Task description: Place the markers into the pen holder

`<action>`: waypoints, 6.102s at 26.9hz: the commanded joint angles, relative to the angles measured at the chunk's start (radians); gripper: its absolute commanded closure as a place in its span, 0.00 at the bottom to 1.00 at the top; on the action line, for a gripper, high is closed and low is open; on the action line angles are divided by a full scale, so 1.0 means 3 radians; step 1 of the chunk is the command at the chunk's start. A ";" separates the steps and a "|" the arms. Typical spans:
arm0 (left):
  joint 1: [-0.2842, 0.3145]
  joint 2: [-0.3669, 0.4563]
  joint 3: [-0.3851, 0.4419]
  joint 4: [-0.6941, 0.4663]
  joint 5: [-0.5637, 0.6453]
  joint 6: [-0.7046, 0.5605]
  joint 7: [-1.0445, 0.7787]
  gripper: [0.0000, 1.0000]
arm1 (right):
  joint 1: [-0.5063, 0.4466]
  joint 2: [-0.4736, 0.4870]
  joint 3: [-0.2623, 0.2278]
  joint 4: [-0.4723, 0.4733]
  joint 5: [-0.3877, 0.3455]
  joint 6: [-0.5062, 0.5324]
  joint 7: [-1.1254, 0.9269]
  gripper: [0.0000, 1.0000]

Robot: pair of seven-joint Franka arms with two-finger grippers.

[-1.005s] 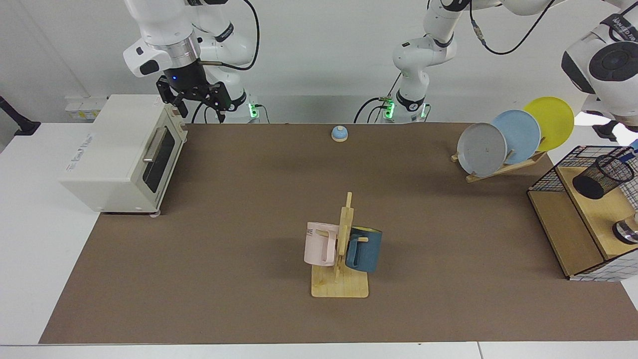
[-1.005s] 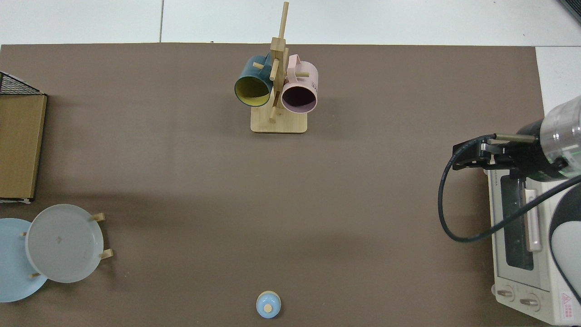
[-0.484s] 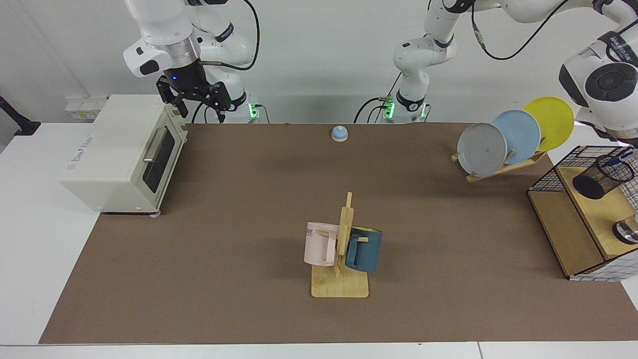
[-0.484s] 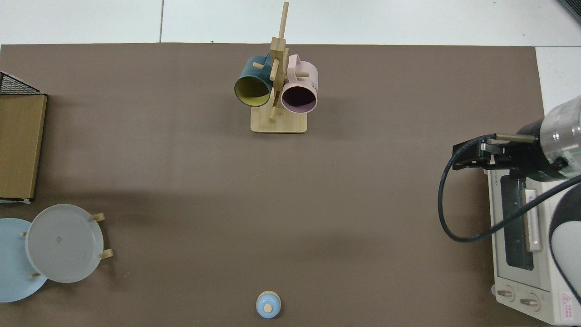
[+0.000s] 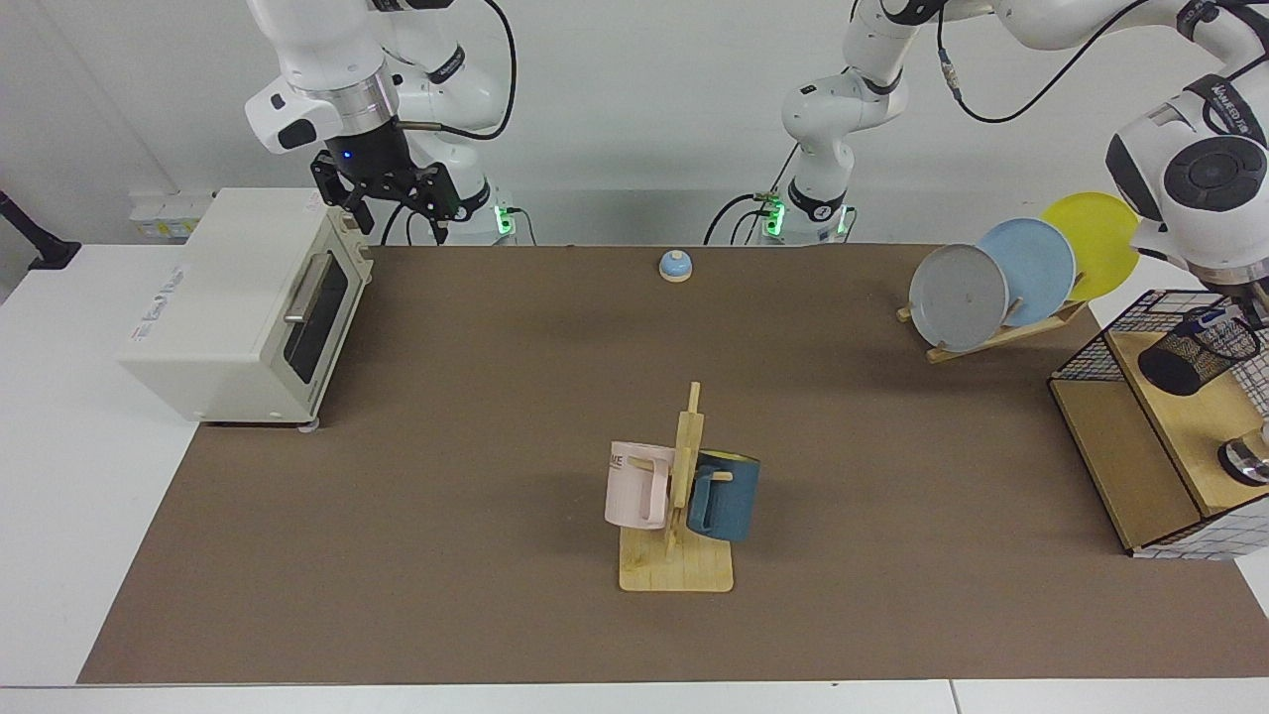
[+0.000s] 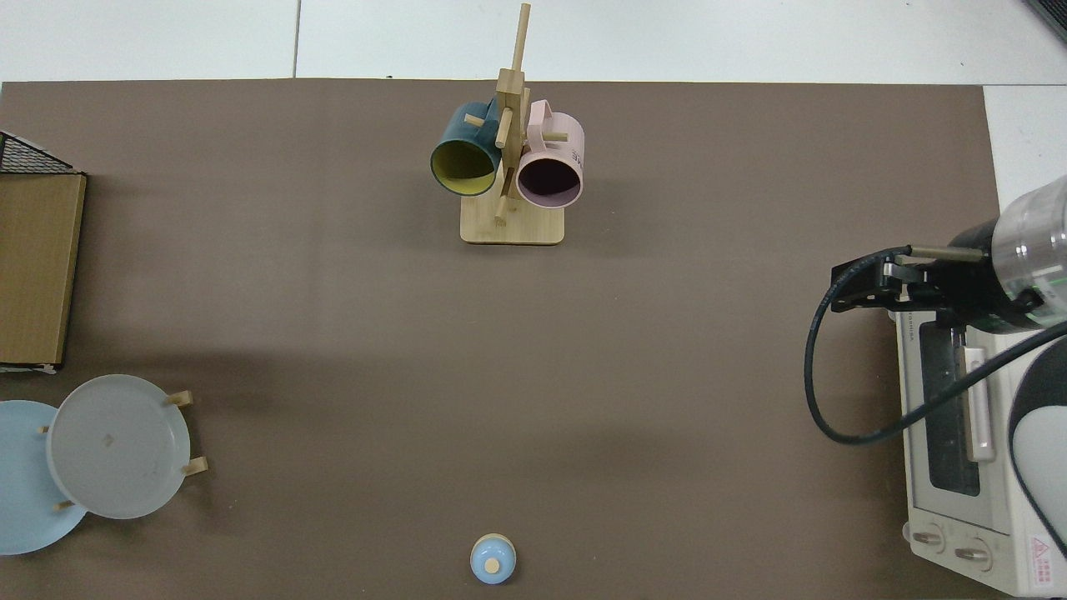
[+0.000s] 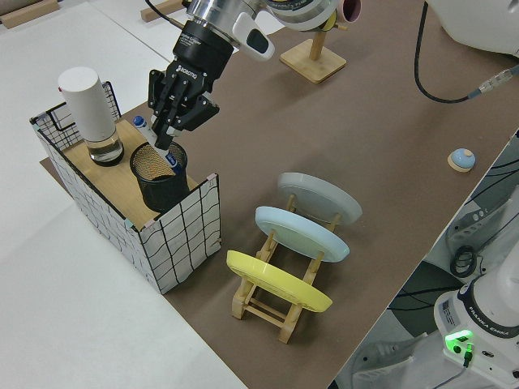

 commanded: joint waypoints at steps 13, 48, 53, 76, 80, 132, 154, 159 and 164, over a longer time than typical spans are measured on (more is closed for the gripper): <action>0.0072 -0.0249 -0.0028 -0.0438 -0.0055 0.0247 -0.0248 1.00 | -0.0044 -0.0066 0.0014 -0.0075 0.0020 0.0010 -0.0068 0.00; 0.0103 -0.0183 0.0319 -0.0556 0.0007 0.0840 -0.0207 1.00 | -0.0039 -0.0066 0.0020 -0.0075 0.0020 0.0010 -0.0068 0.00; 0.0108 -0.0163 0.0340 -0.0561 0.0017 0.0876 -0.0197 1.00 | -0.0039 -0.0066 0.0020 -0.0075 0.0020 0.0010 -0.0068 0.00; 0.0087 -0.0152 0.0340 -0.0561 -0.0039 0.0861 -0.0186 1.00 | -0.0044 -0.0066 0.0020 -0.0075 0.0020 0.0010 -0.0068 0.00; 0.0087 -0.0152 0.0340 -0.0556 -0.0044 0.0876 -0.0191 1.00 | -0.0044 -0.0066 0.0014 -0.0070 0.0020 0.0010 -0.0068 0.00; -0.1042 -0.0802 0.0856 0.0293 -0.2345 -0.0903 -0.2092 0.00 | -0.0044 -0.0066 0.0020 -0.0070 0.0020 0.0015 -0.0068 0.00; -0.1237 -0.0873 0.0708 0.0267 -0.2898 -0.1276 -0.4302 0.00 | -0.0044 -0.0066 0.0020 -0.0075 0.0020 0.0010 -0.0068 0.00; -0.1242 -0.0771 0.0636 0.0441 -0.2913 -0.1435 -0.4578 0.00 | -0.0044 -0.0066 0.0019 -0.0070 0.0020 0.0010 -0.0068 0.00; -0.1252 -0.0669 0.0641 0.0600 -0.2913 -0.1502 -0.4609 0.00 | -0.0044 -0.0066 0.0014 -0.0075 0.0020 0.0010 -0.0068 0.00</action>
